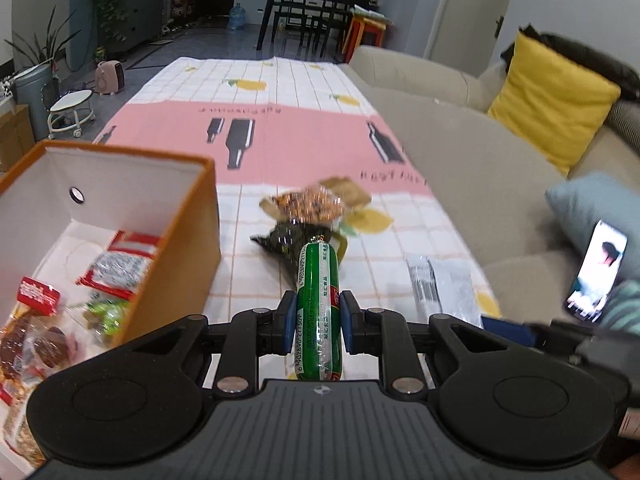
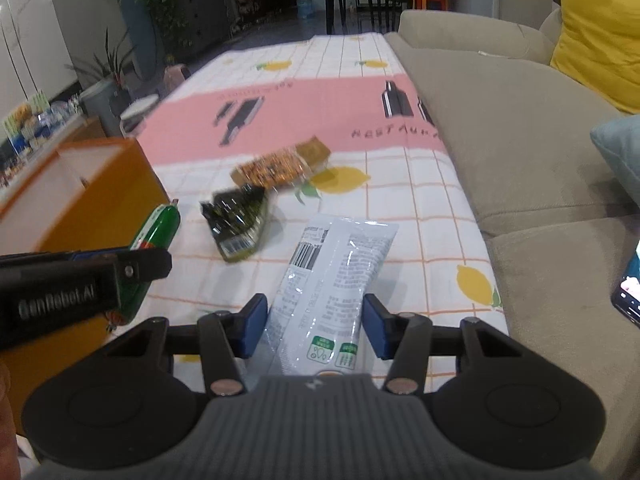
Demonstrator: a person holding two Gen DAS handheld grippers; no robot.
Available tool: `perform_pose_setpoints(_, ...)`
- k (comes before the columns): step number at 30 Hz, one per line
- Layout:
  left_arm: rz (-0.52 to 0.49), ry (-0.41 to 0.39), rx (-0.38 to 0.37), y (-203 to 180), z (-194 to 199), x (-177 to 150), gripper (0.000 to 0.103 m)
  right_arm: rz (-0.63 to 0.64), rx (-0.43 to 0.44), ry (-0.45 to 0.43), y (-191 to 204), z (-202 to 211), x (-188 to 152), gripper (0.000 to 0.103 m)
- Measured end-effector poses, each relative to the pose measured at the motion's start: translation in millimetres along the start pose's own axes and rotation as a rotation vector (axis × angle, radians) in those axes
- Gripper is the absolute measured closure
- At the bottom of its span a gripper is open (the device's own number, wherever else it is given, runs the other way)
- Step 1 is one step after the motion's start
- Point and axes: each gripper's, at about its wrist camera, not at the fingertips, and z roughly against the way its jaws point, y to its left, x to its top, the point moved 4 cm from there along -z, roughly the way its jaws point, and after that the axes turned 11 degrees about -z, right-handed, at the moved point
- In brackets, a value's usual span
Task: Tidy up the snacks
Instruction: 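Lift both held snacks and carry them over the orange box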
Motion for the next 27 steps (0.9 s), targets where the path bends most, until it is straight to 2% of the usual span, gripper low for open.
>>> perform_pose_setpoints(7,0.017,-0.042,-0.051,20.9,39.1,27.6,0.079,-0.003,0.083,-0.056,31.3,42.5,11.9,0.053)
perform_pose_setpoints(15,-0.05,-0.032,-0.034,61.7,73.5,47.9,0.079,0.047,0.207,-0.048,88.1,61.3,22.9,0.054)
perform_pose_setpoints(19,-0.068,0.016,-0.029,89.3,78.0,51.7,0.079,0.119,0.254,-0.036,124.3,62.3,26.8,0.054)
perform_pose_setpoints(22,-0.102,0.058,0.008,111.5,75.0,50.0,0.079,0.186,0.27,-0.016,152.0,58.5,29.3,0.054)
perform_pose_setpoints(24,-0.128,0.084,0.041,124.2,70.1,48.2,0.079,0.236,0.269,-0.003,169.7,52.9,29.4,0.054)
perform_pose_setpoints(27,-0.143,0.129,0.044,142.0,58.4,44.8,0.079,0.306,0.255,0.036,191.2,39.1,28.3,0.054)
